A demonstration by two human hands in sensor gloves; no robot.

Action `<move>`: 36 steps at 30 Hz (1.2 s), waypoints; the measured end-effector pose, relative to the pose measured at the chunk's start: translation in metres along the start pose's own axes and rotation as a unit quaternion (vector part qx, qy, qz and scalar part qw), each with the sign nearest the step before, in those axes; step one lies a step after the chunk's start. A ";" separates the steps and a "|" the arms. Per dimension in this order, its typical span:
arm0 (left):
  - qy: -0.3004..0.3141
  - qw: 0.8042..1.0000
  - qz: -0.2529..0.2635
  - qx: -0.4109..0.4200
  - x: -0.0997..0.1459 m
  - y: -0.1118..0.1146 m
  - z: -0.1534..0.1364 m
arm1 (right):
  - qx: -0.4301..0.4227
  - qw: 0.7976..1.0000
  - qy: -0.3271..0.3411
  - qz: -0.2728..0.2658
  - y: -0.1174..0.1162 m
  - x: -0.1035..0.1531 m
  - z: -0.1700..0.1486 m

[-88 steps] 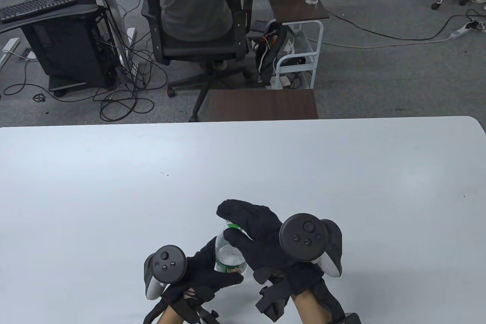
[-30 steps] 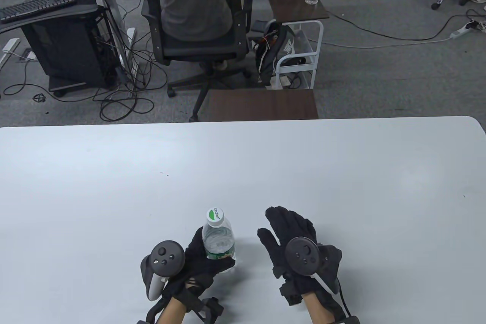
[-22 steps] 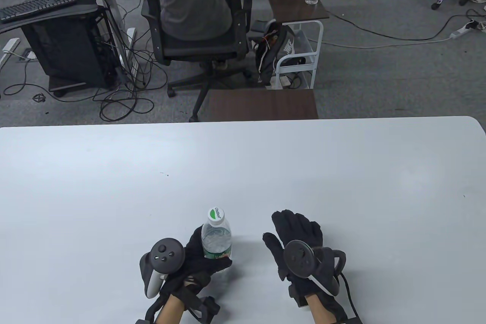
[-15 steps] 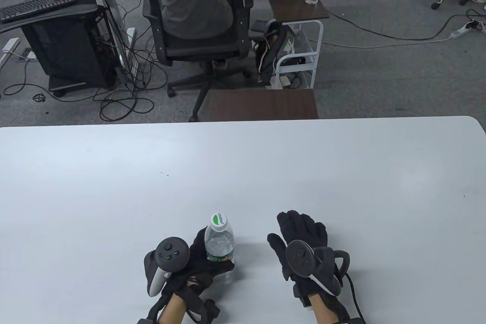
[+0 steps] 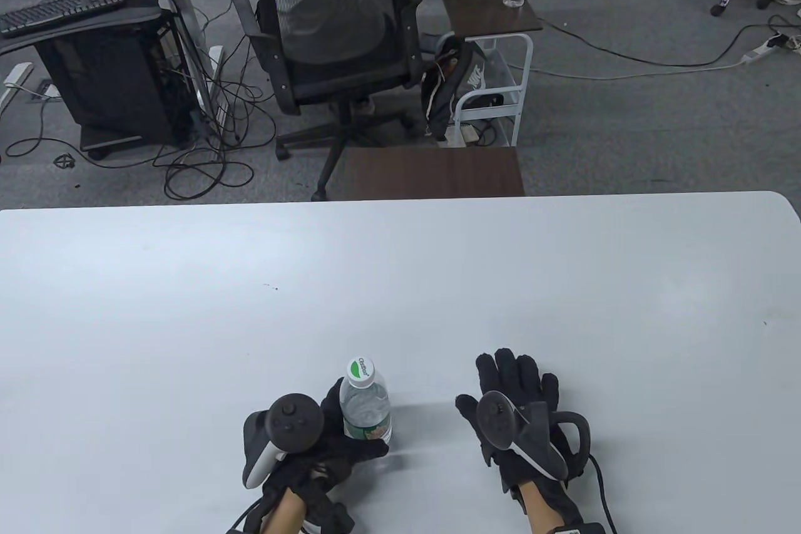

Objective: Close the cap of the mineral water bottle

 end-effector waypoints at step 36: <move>-0.029 0.973 0.094 -0.207 0.040 -0.069 -0.057 | 0.075 0.992 -0.040 0.089 -0.013 0.003 -0.005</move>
Point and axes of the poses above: the tracker on the back of each hand, its own z axis roughly to the thumb side, its own x axis roughly from the fingertips to the wrist, y = z × x, the point moved 1 cm from there along -x, roughly from the wrist to the fingertips, and after that the axes turned 2 degrees about -x, right-handed, at the moved point
